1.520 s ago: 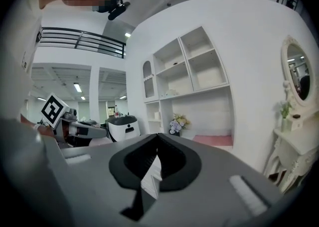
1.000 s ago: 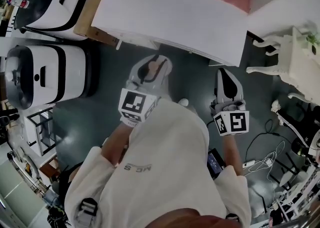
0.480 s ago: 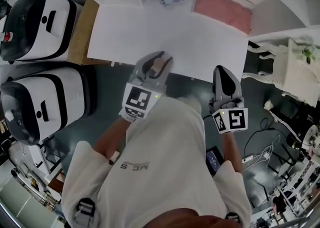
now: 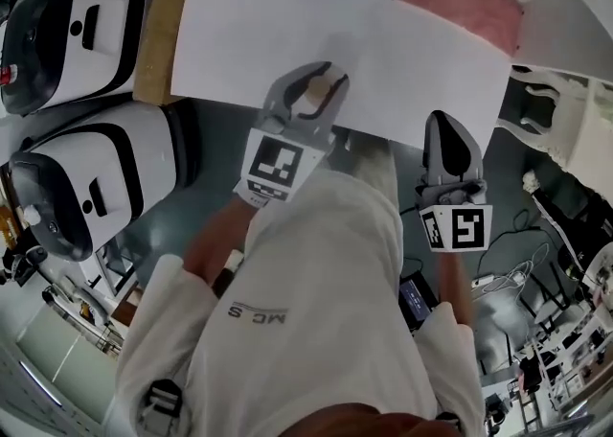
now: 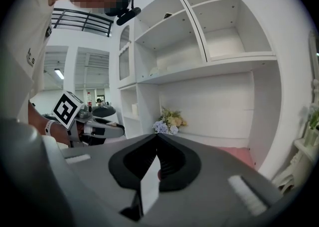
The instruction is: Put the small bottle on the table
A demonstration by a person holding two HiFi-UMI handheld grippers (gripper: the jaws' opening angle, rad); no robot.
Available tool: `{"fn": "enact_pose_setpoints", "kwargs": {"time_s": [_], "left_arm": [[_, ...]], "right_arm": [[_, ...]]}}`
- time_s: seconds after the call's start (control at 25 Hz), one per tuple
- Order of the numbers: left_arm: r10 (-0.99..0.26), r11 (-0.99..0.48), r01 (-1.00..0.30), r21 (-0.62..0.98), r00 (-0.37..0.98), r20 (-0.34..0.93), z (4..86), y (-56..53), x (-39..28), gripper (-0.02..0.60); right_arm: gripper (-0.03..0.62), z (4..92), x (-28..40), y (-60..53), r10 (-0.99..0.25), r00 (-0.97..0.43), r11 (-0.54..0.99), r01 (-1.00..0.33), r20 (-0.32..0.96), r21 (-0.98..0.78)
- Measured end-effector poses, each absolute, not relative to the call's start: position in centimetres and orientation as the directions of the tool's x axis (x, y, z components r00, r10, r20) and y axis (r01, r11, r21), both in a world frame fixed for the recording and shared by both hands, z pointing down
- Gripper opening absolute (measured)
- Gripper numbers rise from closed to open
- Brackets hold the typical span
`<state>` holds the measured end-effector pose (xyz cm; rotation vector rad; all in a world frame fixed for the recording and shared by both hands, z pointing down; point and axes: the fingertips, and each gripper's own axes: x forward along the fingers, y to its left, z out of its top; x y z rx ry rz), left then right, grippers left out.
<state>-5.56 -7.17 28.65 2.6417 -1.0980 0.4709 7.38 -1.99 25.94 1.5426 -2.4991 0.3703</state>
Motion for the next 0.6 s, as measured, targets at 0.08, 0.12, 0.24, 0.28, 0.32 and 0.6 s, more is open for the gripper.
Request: {"fn": "enact_pose_setpoints", "kwargs": {"time_s": [0.08,0.12,0.24,0.28,0.32,0.6], "left_arm": [[-0.640,-0.685,-0.722,0.098,0.660,0.393,29.9,-8.1,-5.2,0.107],[-0.640,-0.682,-0.724,0.097,0.657,0.399,30.5,-8.4,-5.0,0.107],[-0.641,-0.680,-0.728,0.088,0.648,0.410,32.2,-9.6,-4.2,0.107],[-0.644,-0.680,-0.729,0.083,0.647,0.409,32.9,-10.0,-3.9,0.107],[-0.647,-0.679,-0.730,0.078,0.645,0.407,33.6,-10.5,-3.7,0.107],[-0.659,-0.660,-0.745,0.093,0.634,0.403,40.5,-13.7,-2.8,0.109]], "right_arm": [[-0.003,27.0,7.8,-2.7,-0.848,-0.448,0.427,-0.894,0.283,-0.133],[-0.003,27.5,8.0,-2.9,-0.848,-0.448,0.425,-0.894,0.283,-0.140],[-0.003,28.9,8.8,-3.7,-0.850,-0.439,0.411,-0.898,0.292,-0.156],[-0.003,29.3,9.0,-4.0,-0.848,-0.439,0.410,-0.898,0.296,-0.158],[-0.003,29.8,9.1,-4.3,-0.845,-0.442,0.413,-0.897,0.299,-0.158],[-0.003,34.2,8.6,-6.2,-0.829,-0.465,0.435,-0.885,0.311,-0.165]]}}
